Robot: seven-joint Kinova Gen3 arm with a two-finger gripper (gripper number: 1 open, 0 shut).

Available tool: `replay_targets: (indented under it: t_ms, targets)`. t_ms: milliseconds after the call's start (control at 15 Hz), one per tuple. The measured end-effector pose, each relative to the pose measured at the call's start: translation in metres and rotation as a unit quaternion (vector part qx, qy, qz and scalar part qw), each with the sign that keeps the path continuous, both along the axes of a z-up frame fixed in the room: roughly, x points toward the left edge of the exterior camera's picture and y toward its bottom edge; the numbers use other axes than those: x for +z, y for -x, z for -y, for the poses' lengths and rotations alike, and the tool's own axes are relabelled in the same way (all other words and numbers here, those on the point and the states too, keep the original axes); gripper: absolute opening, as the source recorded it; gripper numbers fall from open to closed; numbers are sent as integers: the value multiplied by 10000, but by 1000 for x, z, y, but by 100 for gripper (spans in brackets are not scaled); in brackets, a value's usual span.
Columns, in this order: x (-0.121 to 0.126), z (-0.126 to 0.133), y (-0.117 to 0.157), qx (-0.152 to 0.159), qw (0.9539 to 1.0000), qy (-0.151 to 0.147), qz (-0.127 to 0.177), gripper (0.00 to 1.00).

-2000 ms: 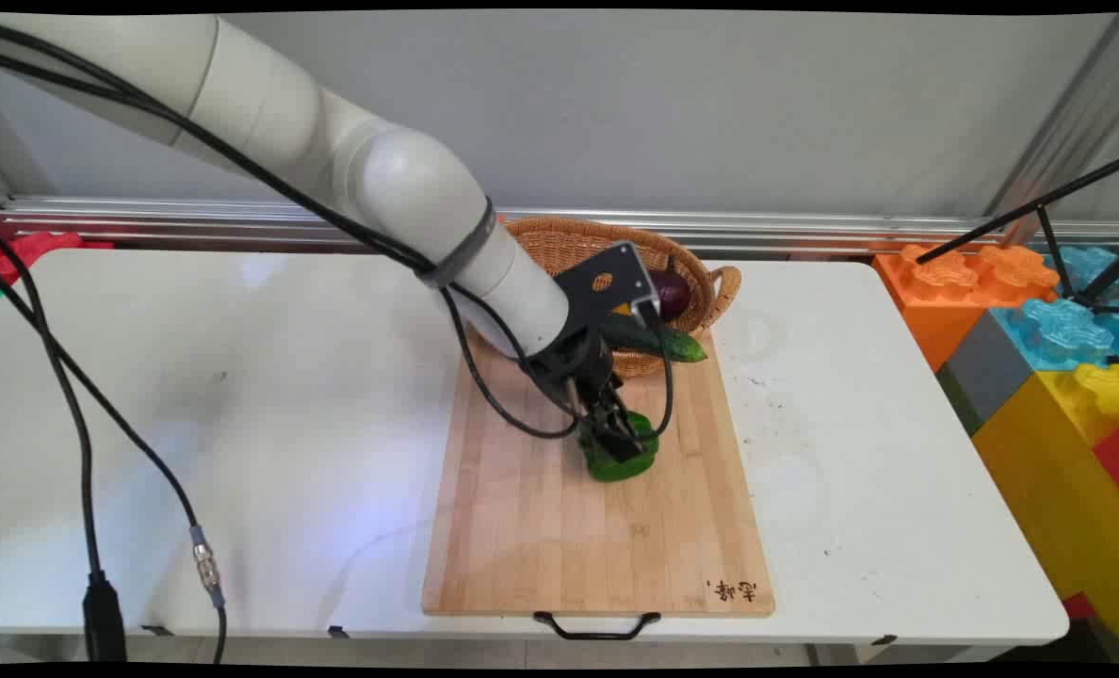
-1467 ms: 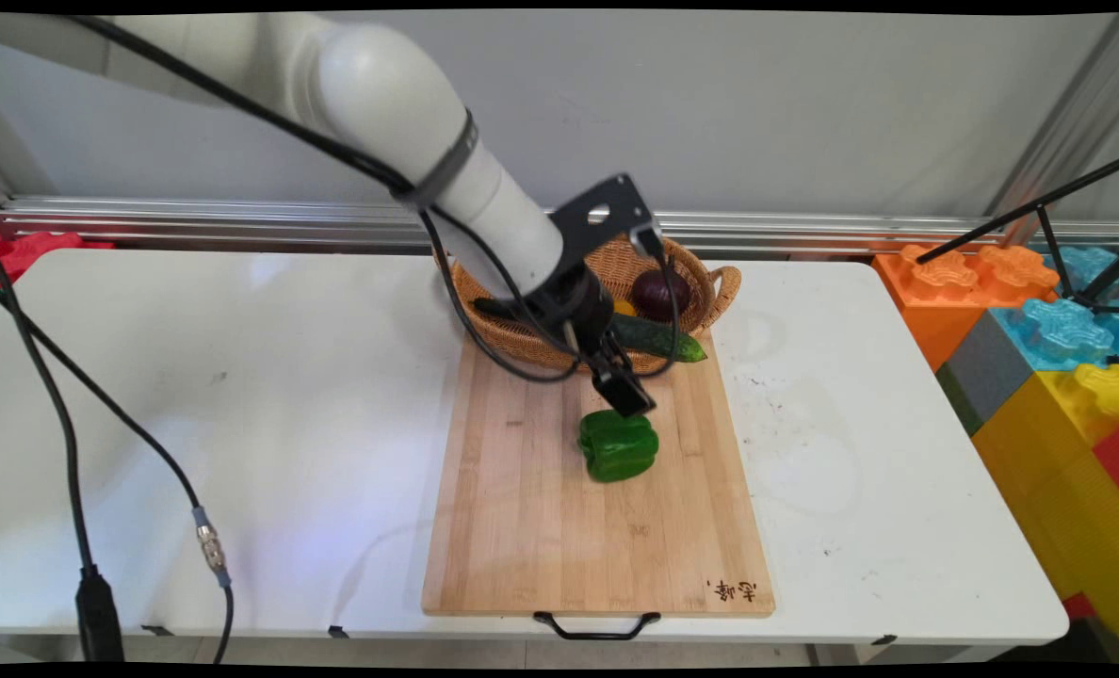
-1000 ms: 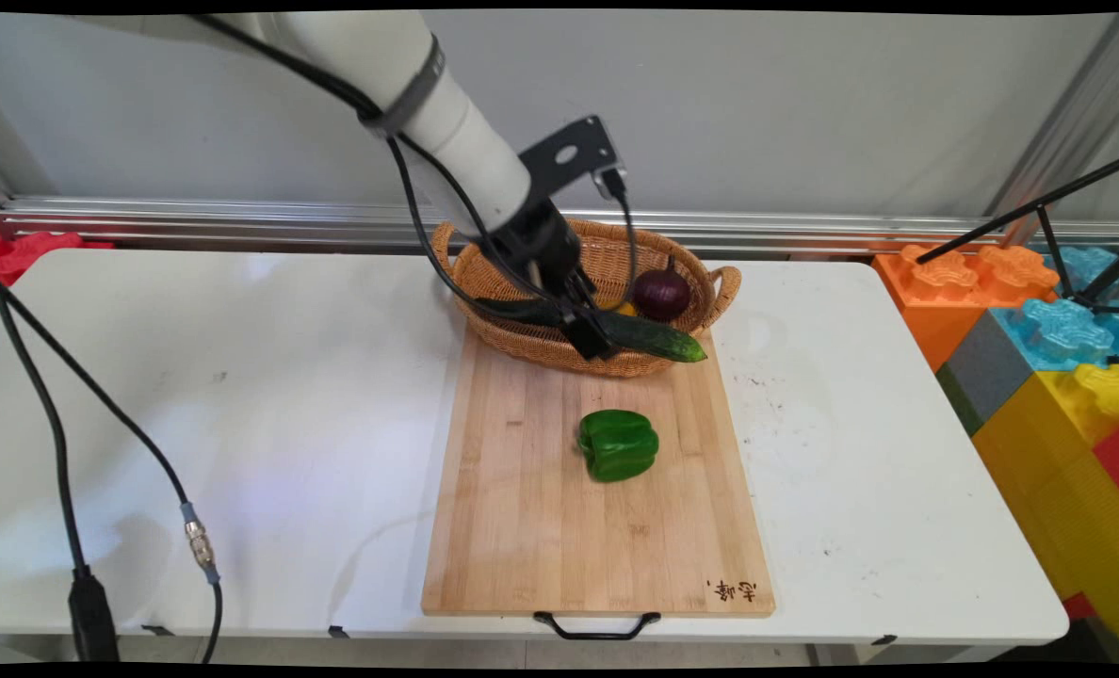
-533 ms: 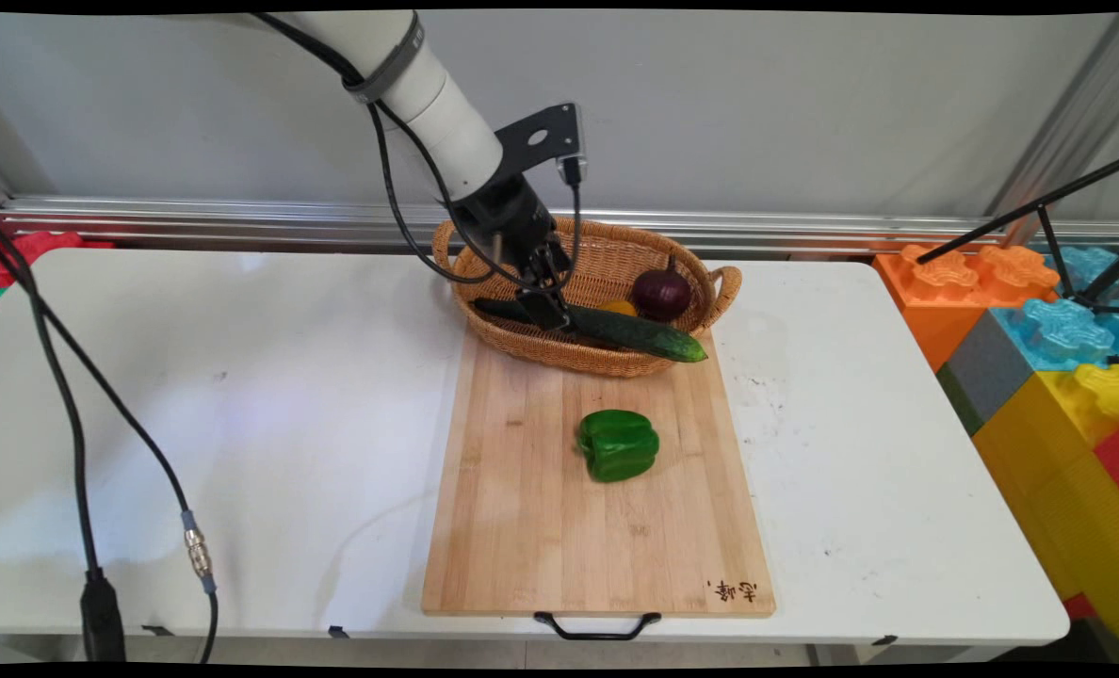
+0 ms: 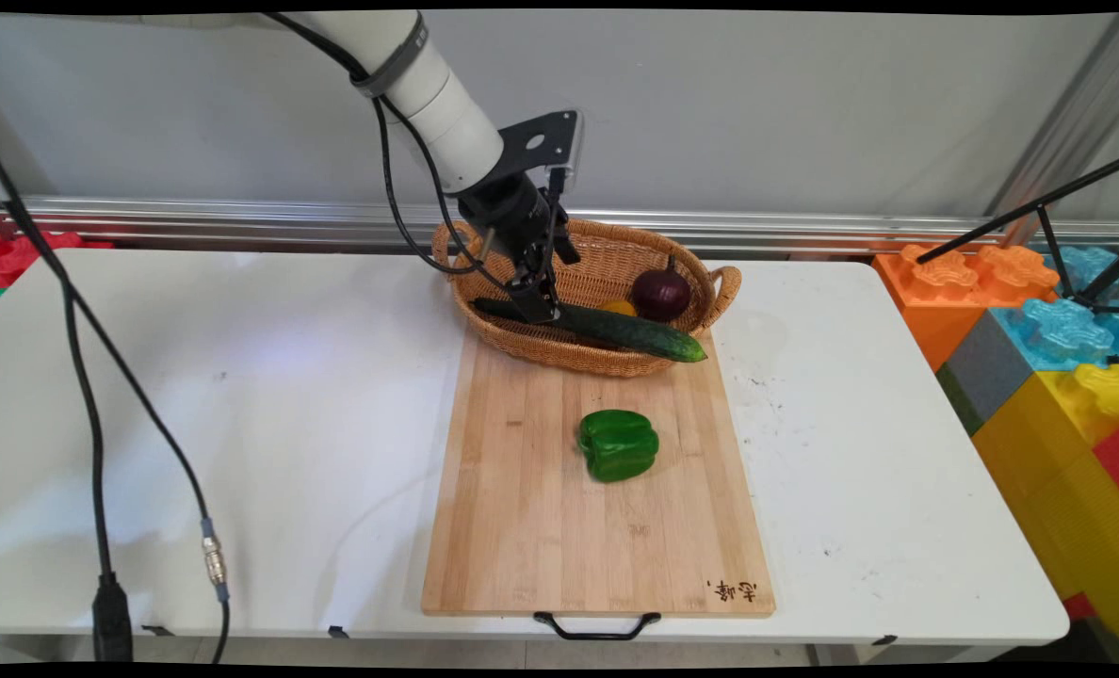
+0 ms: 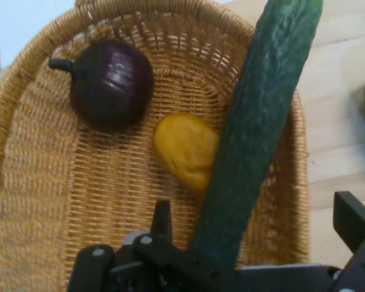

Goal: Pick up the cucumber from the vegetable basket

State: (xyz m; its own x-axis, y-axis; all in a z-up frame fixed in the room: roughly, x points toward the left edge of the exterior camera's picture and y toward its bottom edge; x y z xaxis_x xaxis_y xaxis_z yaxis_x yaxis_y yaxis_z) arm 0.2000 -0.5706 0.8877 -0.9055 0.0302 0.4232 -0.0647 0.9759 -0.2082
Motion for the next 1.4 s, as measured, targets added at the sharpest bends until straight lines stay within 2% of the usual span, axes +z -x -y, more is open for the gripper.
replay_targets:
  t_ms: [200, 333, 600, 1000, 1400]
  targets:
    - [-7, 14, -3, -537, 9982, 229, 121, 100]
    - [-13, 20, -5, -773, 9962, 332, 204, 100]
    - [-30, 33, -8, -1256, 9898, 542, 384, 100]
    - [-50, 41, -7, -1641, 9826, 693, 518, 100]
    - [-69, 50, -2, -1829, 9783, 794, 556, 100]
